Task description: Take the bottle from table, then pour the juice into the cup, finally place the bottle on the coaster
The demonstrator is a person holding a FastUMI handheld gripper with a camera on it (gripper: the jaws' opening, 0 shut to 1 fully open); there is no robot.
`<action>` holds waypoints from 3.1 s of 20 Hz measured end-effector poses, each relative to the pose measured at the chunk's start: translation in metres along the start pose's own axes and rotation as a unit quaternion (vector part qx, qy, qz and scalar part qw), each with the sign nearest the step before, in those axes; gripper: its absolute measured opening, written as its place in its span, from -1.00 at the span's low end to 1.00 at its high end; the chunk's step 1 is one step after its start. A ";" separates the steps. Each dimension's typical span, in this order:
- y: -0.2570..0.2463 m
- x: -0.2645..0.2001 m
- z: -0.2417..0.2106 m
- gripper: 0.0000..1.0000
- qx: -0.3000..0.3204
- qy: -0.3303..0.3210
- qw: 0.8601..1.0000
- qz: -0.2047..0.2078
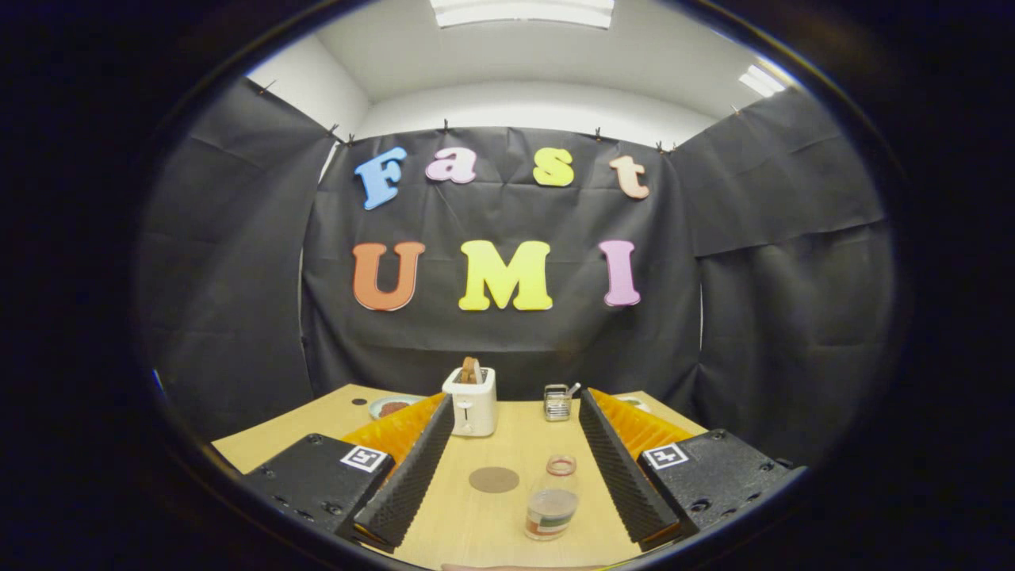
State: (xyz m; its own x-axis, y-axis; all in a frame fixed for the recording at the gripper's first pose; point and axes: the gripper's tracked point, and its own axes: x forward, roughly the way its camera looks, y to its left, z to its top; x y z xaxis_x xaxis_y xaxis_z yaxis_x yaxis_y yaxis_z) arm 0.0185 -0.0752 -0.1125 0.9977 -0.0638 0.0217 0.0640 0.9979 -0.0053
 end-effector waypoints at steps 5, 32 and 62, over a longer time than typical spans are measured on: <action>-0.016 0.008 -0.039 1.00 -0.007 0.008 1.000 -0.010; -0.047 0.066 -0.204 1.00 -0.016 0.063 0.998 0.002; -0.060 0.057 -0.113 0.60 -0.203 0.038 0.976 -0.062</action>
State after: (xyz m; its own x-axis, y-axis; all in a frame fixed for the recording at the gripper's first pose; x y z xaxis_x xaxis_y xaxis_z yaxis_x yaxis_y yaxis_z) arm 0.0741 -0.1393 -0.2240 0.9795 -0.1997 -0.0261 0.1723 0.8982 -0.4045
